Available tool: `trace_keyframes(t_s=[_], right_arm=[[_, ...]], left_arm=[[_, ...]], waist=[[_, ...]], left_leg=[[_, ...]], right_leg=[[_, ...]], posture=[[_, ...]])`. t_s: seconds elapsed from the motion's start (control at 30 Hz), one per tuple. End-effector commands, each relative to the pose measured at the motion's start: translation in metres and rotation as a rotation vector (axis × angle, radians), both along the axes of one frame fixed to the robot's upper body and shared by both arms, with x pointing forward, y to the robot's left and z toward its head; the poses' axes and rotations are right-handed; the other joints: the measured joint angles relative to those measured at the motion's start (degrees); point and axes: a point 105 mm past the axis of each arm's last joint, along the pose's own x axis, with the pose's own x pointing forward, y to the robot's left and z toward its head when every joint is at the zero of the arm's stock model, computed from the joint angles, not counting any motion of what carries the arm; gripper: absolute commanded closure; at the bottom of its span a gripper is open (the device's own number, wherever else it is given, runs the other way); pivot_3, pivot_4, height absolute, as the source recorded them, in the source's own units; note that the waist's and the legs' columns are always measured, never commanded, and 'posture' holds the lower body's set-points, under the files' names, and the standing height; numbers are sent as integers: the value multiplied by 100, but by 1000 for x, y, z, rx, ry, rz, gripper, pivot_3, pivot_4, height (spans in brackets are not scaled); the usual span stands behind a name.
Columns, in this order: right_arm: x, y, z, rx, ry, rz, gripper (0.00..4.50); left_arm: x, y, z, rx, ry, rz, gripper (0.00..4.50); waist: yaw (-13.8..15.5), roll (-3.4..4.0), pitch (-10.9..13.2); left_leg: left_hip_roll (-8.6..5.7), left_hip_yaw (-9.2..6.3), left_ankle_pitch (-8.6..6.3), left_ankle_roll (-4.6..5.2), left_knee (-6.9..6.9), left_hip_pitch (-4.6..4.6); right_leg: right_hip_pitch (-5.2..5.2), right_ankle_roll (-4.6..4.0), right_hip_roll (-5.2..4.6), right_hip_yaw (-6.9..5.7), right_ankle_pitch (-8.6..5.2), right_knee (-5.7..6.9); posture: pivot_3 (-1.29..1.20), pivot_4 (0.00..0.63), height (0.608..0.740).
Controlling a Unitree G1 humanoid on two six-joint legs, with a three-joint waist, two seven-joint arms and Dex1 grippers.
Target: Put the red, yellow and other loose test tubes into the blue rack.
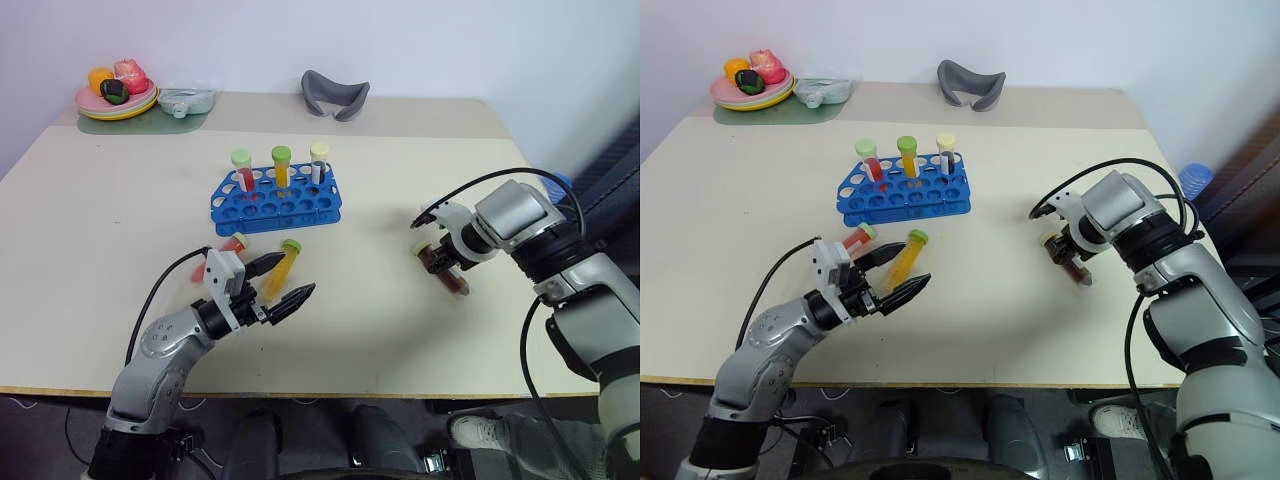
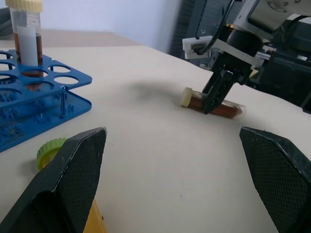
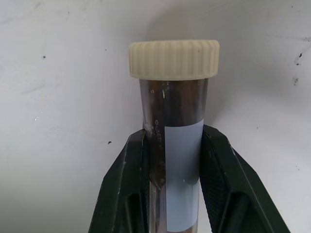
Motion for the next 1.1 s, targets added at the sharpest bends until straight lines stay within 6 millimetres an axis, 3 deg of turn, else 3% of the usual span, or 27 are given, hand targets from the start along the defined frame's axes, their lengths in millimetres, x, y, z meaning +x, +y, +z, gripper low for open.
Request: trace_keyframes(t_s=[0.03,0.13,0.2,0.3,0.4,0.47,0.53,0.7,0.87,1.1], right_arm=[[-6,0,-19,-14,54,7,3725],[0,12,-2,58,-3,42,3725],[6,34,26,193,-78,89,3725],[24,78,88,513,-348,184,3725],[36,102,122,756,-645,225,3725],[31,118,136,968,-830,303,3725],[28,126,135,1044,-967,351,3725],[44,137,124,1099,-1182,229,3725],[47,156,120,1187,-1290,255,3725],[57,164,109,1227,-1365,211,3725]], left_arm=[[-2,-2,12,-9,-52,-6,0],[-1,-2,12,-10,-53,-6,0],[1,-2,12,-10,-55,-5,0],[3,-2,13,-16,-54,1,0],[5,-2,13,-22,-48,5,0],[7,0,13,-21,-45,8,0],[10,4,13,-17,-43,20,0],[13,11,17,-7,-47,34,0],[12,17,20,4,-47,46,0],[7,28,22,27,-38,68,0]], waist=[[-1,0,0],[-5,4,2],[-13,35,23],[-32,119,74],[16,142,80],[73,141,78],[119,146,81],[123,162,98],[28,162,98],[-19,167,101]], left_leg=[[1,0,0,0,-1,0],[3,1,0,-1,-6,0],[3,4,0,-1,-9,-6],[-1,15,0,0,-18,-33],[-10,11,5,-1,-17,-130],[-7,6,6,-3,6,-177],[-8,5,7,-3,15,-205],[-28,36,18,-20,41,-205],[-23,49,22,-24,33,-180],[-14,49,24,-28,28,-173]], right_leg=[[0,-1,-1,0,0,-1],[-2,-6,-4,2,2,-7],[-12,-8,-6,6,4,-8],[-47,12,-3,18,18,-5],[-170,41,33,20,32,43],[-215,41,41,6,29,77],[-232,41,35,-10,29,76],[-231,69,3,6,48,70],[-212,68,17,6,52,73],[-215,67,23,6,52,79]], posture=[[0,150,740],[0,150,740],[0,150,740],[0,150,740],[0,150,740],[0,150,740],[0,150,740],[0,150,740],[0,150,740],[0,150,740]])
